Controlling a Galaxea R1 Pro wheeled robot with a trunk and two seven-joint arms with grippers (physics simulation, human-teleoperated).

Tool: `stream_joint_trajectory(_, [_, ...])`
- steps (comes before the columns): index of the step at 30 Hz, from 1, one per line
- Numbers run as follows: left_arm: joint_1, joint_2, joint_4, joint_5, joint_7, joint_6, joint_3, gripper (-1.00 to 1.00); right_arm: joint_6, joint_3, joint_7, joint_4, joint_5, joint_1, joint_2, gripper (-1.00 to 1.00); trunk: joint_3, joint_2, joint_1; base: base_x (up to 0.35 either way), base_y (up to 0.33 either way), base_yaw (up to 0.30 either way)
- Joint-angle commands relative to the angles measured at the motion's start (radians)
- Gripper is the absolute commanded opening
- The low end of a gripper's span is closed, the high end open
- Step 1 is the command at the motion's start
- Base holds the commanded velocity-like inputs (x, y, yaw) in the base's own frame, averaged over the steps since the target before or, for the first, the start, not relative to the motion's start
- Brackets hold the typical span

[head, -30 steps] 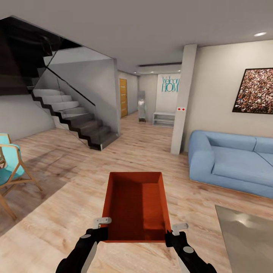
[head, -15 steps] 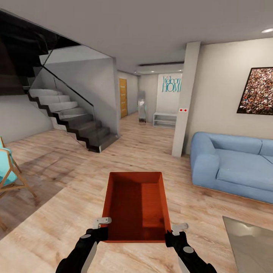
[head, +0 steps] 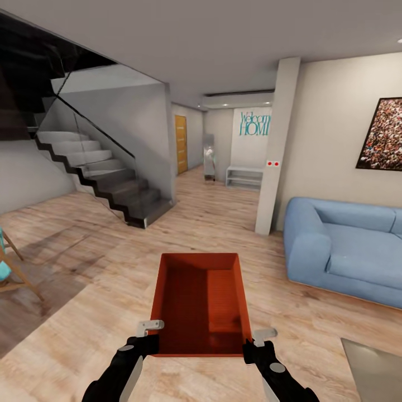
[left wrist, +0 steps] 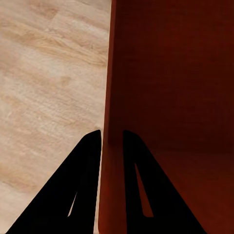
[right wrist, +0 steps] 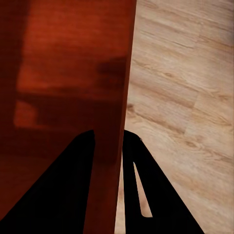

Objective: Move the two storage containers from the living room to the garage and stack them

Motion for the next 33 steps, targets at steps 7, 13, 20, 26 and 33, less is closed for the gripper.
stream_joint_trajectory(7, [0.001,0.015,-0.001,-0.019,0.025,0.008,0.010,-1.00,-0.002,-0.002,0.085,-0.009,-0.013,-0.001,-0.001,-1.00,0.000,-0.001,0.001,0.326,0.000,0.000])
stream_joint_trajectory(13, [0.001,0.015,-0.001,-0.019,0.025,0.008,0.010,-1.00,-0.002,-0.002,0.085,-0.009,-0.013,-0.001,-0.001,-1.00,0.000,-0.001,0.001,0.326,0.000,0.000])
stream_joint_trajectory(20, [0.001,0.017,-0.001,-0.019,0.025,0.008,0.010,-1.00,-0.002,-0.002,0.085,-0.009,-0.013,-0.001,-0.001,-1.00,0.000,-0.001,0.001,0.326,0.000,0.000])
stream_joint_trajectory(26, [0.001,0.018,-0.001,-0.019,0.025,0.008,0.010,-1.00,-0.002,-0.002,0.085,-0.009,-0.013,-0.001,-0.001,-1.00,0.000,-0.001,0.001,0.326,0.000,0.000])
stream_joint_trajectory(33, [0.001,0.018,-0.001,-0.019,0.025,0.007,0.010,-1.00,-0.002,-0.002,0.085,-0.009,-0.013,-0.001,-0.001,-1.00,0.000,-0.001,0.001,0.326,0.000,0.000])
